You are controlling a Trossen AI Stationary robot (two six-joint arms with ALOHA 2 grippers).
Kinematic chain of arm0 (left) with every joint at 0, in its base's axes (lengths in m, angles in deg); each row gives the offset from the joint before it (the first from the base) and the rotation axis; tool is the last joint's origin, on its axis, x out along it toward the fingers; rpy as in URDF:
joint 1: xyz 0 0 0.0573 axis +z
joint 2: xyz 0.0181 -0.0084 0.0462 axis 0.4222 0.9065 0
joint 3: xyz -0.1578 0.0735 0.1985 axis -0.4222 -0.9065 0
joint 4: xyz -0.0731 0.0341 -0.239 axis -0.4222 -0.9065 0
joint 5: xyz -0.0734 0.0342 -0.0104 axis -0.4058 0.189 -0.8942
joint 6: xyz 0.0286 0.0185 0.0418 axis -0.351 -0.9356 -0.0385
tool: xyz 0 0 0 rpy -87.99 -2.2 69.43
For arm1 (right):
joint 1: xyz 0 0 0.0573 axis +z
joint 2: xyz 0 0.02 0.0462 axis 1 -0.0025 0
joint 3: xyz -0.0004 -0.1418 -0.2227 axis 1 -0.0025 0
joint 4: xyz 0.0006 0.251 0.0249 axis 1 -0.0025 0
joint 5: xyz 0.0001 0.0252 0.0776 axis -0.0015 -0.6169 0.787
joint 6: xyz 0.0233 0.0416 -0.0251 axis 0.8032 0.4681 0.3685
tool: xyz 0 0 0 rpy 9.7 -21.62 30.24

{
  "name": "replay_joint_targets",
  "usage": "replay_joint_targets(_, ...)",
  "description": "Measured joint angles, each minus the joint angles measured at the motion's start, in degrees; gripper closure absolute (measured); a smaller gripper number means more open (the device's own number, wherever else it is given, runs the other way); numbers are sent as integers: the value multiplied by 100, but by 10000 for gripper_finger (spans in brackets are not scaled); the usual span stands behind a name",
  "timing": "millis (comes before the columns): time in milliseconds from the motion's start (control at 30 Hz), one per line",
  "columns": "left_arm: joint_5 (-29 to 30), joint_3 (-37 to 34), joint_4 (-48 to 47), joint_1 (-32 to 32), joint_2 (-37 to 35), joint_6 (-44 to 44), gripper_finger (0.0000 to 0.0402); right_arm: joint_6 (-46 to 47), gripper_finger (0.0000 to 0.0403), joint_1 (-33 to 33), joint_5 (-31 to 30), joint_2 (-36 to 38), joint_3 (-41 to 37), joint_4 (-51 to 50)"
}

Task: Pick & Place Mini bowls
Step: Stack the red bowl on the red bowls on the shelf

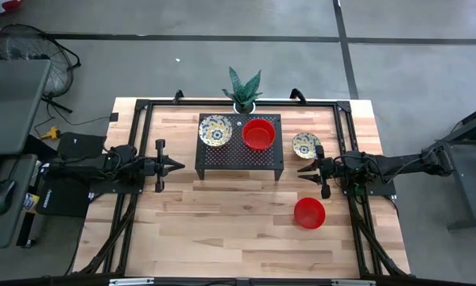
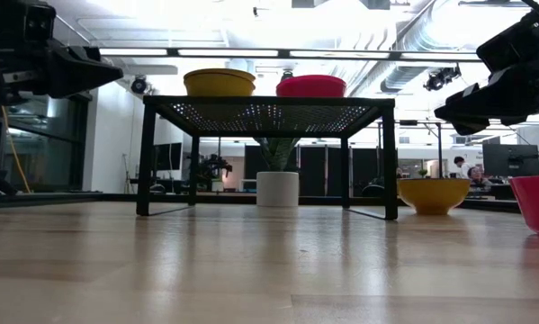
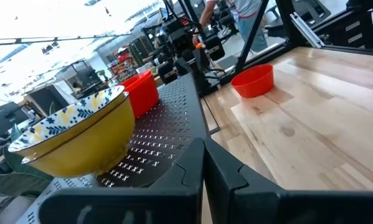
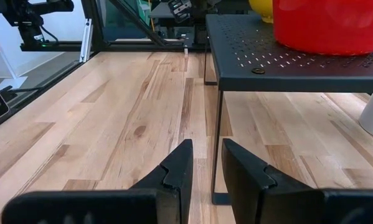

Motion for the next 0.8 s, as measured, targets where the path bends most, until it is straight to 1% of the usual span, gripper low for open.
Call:
replay_joint_targets(233, 39, 0, -7, 0, 20, -138, 401, 0, 329, 0, 0, -2, 0, 0)
replay_joint_targets(800, 44, 0, -7, 0, 26, -153, 401, -1, 329, 0, 0, -1, 0, 0)
